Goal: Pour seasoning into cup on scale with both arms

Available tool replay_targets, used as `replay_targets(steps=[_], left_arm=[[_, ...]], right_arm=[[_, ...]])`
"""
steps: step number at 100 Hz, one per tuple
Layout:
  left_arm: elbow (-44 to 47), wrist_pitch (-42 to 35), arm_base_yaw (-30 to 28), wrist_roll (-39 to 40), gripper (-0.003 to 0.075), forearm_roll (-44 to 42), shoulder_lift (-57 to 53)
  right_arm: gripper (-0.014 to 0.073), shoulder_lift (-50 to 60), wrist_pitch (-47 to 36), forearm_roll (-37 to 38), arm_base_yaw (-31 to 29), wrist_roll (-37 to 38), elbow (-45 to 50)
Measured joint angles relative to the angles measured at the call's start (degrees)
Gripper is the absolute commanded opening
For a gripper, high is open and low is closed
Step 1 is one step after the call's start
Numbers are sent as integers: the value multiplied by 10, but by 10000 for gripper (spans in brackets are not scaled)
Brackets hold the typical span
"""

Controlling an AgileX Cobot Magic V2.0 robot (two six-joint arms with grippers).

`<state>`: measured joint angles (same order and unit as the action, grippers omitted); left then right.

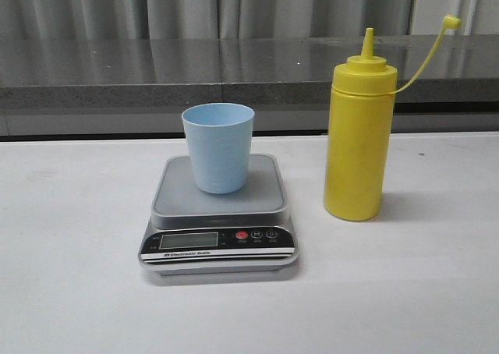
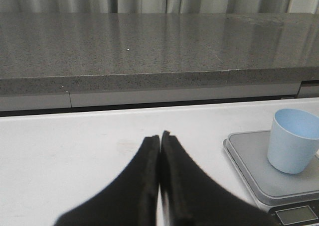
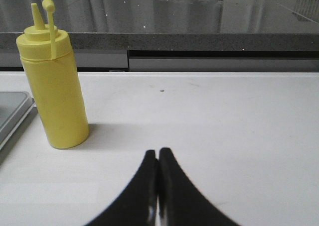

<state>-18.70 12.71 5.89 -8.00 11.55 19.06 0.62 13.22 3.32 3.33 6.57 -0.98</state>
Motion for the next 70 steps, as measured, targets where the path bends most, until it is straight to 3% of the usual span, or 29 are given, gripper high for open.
replay_targets(steps=[70], left_arm=[[0,0,0,0,-20,0,0]], right_arm=[[-69,0,-33,0,0,0,25]])
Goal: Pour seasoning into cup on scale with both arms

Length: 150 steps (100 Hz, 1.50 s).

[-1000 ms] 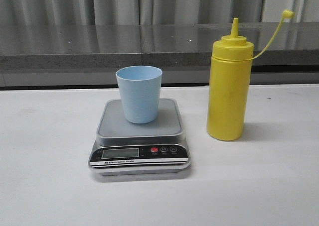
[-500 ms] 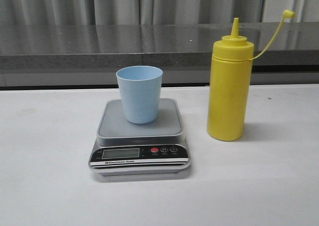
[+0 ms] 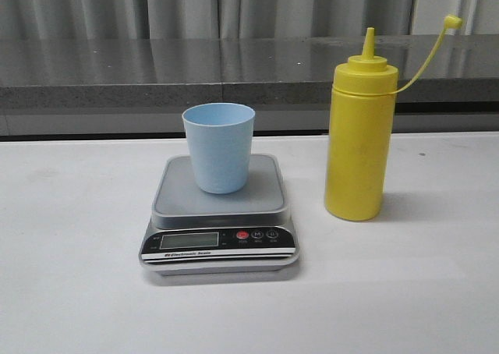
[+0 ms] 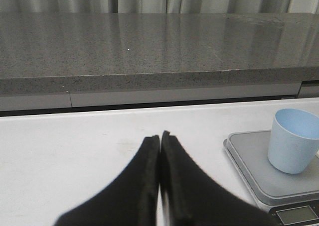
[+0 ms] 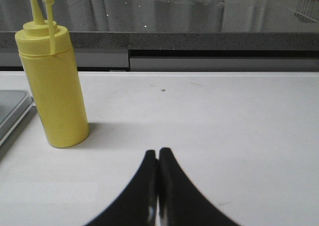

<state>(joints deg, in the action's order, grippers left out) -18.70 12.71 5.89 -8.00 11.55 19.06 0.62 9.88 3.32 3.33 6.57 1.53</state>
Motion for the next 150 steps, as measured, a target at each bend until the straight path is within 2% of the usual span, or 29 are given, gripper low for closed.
replay_targets(steps=[70,85,125,150], left_arm=[[0,0,0,0,-20,0,0],[2,-1,0,0,-20,-38,-4],[117,-55,0,0,-20,-80,-116],[184,-55,-13,67,-20,-115,-193]], right_arm=[[-69,0,0,0,0,0,0],[-69,0,0,0,0,0,0],[-69,0,0,0,0,0,0],[-69,0,0,0,0,0,0]])
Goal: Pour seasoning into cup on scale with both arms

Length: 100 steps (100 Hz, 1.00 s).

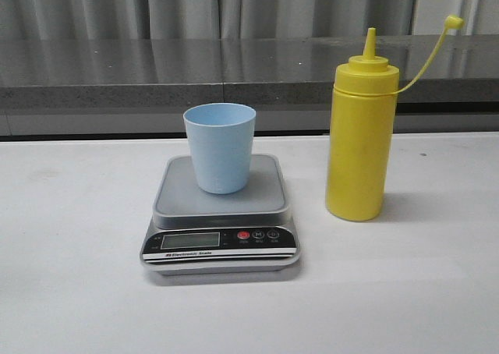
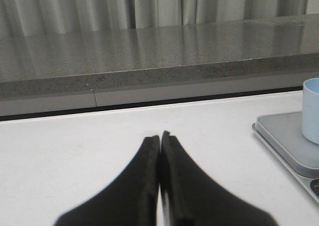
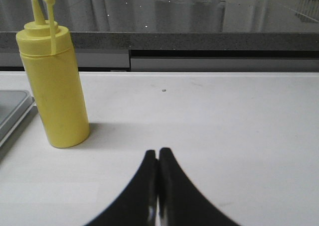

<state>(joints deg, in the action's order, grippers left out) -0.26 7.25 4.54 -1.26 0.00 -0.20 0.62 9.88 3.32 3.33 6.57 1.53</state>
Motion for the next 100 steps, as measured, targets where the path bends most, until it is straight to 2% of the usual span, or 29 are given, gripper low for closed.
replay_targets(steps=[30,100], left_arm=[[3,0,-23,46,-20,-10,0],[3,0,-23,47,-20,-17,0]], right_arm=[[-69,0,0,0,0,0,0],[-69,0,0,0,0,0,0]])
